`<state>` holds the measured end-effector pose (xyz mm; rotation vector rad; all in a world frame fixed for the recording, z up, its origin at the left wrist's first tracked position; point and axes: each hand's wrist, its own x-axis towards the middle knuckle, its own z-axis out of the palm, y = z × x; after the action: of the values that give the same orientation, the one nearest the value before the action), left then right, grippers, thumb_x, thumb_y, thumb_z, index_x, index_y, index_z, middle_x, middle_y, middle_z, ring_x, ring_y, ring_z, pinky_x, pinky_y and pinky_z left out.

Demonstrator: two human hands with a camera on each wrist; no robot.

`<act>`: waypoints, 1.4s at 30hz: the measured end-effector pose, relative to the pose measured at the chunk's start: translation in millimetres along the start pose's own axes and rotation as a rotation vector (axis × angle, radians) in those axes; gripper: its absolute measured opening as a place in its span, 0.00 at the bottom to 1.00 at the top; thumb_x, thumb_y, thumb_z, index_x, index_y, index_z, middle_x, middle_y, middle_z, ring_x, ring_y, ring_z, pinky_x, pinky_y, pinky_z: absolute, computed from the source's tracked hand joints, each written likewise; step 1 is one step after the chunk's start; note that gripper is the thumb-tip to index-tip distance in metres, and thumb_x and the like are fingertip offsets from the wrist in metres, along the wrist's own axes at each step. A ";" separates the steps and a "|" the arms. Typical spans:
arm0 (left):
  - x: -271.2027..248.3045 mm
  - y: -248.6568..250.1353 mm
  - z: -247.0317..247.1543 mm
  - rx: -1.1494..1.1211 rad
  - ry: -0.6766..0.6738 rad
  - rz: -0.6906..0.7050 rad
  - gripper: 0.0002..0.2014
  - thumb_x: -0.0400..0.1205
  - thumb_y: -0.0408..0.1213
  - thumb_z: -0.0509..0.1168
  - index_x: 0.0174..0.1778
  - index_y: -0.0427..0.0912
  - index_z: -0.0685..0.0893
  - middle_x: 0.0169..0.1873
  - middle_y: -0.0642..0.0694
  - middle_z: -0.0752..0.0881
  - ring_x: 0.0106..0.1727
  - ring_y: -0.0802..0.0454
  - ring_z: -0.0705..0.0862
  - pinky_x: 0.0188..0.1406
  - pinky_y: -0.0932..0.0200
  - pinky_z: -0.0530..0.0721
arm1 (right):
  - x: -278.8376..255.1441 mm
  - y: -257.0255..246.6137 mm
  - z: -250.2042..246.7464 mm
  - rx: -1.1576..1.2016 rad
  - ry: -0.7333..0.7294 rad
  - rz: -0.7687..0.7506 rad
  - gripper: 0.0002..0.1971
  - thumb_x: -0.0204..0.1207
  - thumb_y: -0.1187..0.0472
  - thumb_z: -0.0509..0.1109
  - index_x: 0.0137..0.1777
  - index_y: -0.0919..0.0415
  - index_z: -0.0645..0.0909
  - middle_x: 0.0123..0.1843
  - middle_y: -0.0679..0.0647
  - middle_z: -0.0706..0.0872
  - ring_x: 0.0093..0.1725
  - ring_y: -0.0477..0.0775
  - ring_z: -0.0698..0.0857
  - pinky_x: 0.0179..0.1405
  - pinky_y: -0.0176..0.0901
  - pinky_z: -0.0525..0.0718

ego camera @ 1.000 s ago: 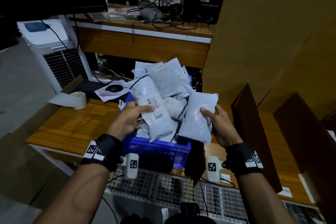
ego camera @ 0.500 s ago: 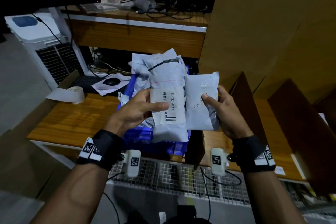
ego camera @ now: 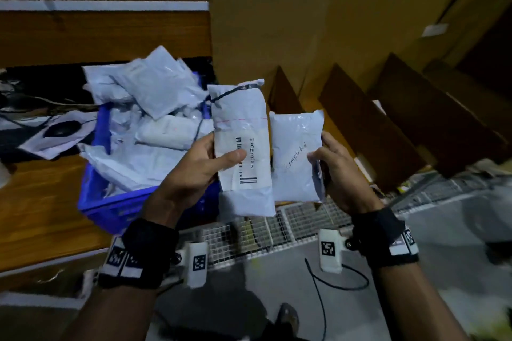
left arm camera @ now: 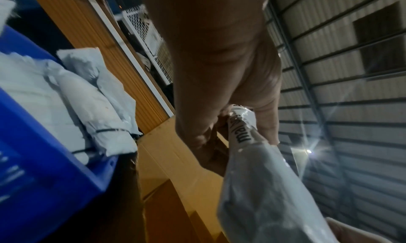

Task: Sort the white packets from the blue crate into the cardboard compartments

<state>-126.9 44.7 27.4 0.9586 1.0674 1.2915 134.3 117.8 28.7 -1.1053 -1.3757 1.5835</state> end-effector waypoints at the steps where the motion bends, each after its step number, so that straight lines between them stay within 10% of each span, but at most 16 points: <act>1: 1.5 -4.5 12.7 0.007 -0.010 -0.004 0.23 0.82 0.33 0.72 0.74 0.38 0.83 0.65 0.42 0.92 0.65 0.44 0.92 0.58 0.55 0.91 | -7.7 1.6 -12.9 -0.001 0.034 0.001 0.24 0.88 0.72 0.58 0.77 0.49 0.78 0.68 0.51 0.91 0.65 0.60 0.91 0.54 0.53 0.93; 4: 4.7 -21.5 49.6 0.031 -0.001 -0.003 0.22 0.83 0.30 0.72 0.73 0.36 0.83 0.64 0.41 0.93 0.65 0.42 0.92 0.55 0.56 0.91 | -28.6 9.3 -54.2 0.014 0.152 0.023 0.21 0.90 0.67 0.62 0.73 0.41 0.81 0.69 0.53 0.90 0.68 0.65 0.89 0.64 0.67 0.88; 15: 49.7 -68.8 230.0 0.063 -0.091 -0.070 0.21 0.84 0.37 0.74 0.74 0.44 0.83 0.64 0.44 0.93 0.63 0.41 0.93 0.59 0.40 0.92 | -88.7 17.9 -246.1 0.026 0.433 0.028 0.18 0.90 0.61 0.68 0.76 0.43 0.80 0.63 0.49 0.91 0.58 0.55 0.93 0.42 0.51 0.92; 23: 109.0 -96.3 341.7 0.047 -0.034 -0.135 0.22 0.84 0.37 0.76 0.74 0.45 0.81 0.59 0.45 0.95 0.58 0.43 0.95 0.54 0.43 0.94 | -89.3 12.0 -383.1 -0.126 0.519 -0.007 0.19 0.91 0.62 0.68 0.78 0.46 0.78 0.68 0.51 0.89 0.66 0.59 0.89 0.57 0.59 0.90; 36: 292.3 -113.4 382.6 0.003 0.143 -0.112 0.21 0.84 0.36 0.77 0.73 0.43 0.82 0.58 0.45 0.95 0.55 0.44 0.96 0.43 0.48 0.95 | 81.3 14.3 -516.2 -0.534 0.480 0.021 0.22 0.85 0.60 0.75 0.76 0.43 0.78 0.69 0.48 0.86 0.68 0.56 0.85 0.67 0.69 0.87; 42: 378.5 -117.0 386.1 -0.022 0.219 -0.133 0.18 0.85 0.34 0.76 0.70 0.41 0.83 0.58 0.45 0.95 0.54 0.44 0.96 0.42 0.48 0.94 | 204.4 9.4 -536.2 -0.861 0.259 0.103 0.26 0.85 0.58 0.76 0.82 0.52 0.76 0.74 0.52 0.84 0.73 0.57 0.82 0.69 0.49 0.79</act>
<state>269.3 428.7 -13.7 0.7285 1.2609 1.3155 567.4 489.2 -33.4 -1.8194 -1.8856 0.8337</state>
